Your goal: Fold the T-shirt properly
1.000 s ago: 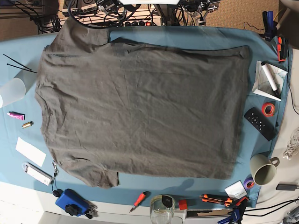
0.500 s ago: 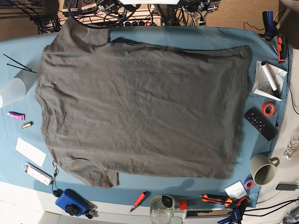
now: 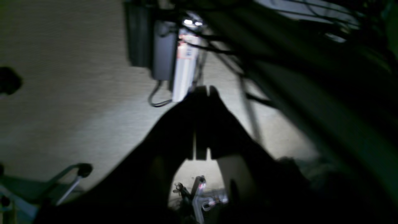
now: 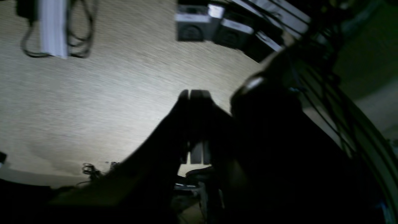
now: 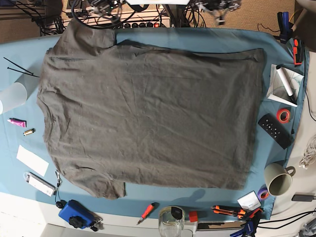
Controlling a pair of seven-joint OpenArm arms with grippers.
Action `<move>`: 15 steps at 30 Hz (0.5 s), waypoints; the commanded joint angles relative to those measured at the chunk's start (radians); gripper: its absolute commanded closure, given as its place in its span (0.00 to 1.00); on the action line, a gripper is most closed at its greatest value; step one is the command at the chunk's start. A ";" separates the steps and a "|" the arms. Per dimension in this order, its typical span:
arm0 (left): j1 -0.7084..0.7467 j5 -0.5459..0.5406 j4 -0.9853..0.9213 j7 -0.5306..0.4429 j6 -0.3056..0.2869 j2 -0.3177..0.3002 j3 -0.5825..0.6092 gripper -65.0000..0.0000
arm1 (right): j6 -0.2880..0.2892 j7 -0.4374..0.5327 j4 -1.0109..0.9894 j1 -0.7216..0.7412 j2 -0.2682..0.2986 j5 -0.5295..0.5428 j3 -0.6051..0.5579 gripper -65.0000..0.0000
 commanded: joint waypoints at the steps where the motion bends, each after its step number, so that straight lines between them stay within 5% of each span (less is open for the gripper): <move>1: 0.019 -0.026 0.017 0.001 -0.008 -0.013 0.001 1.00 | -0.005 -0.003 0.007 -0.003 0.013 -0.002 -0.001 1.00; 9: 0.189 -0.168 0.199 0.008 -0.008 -0.098 0.001 1.00 | -0.005 -0.013 0.078 -0.057 0.101 0.099 0.019 1.00; 15: 0.323 -0.222 0.377 0.008 -0.008 -0.150 0.001 1.00 | -0.005 -0.040 0.274 -0.201 0.159 0.138 0.145 1.00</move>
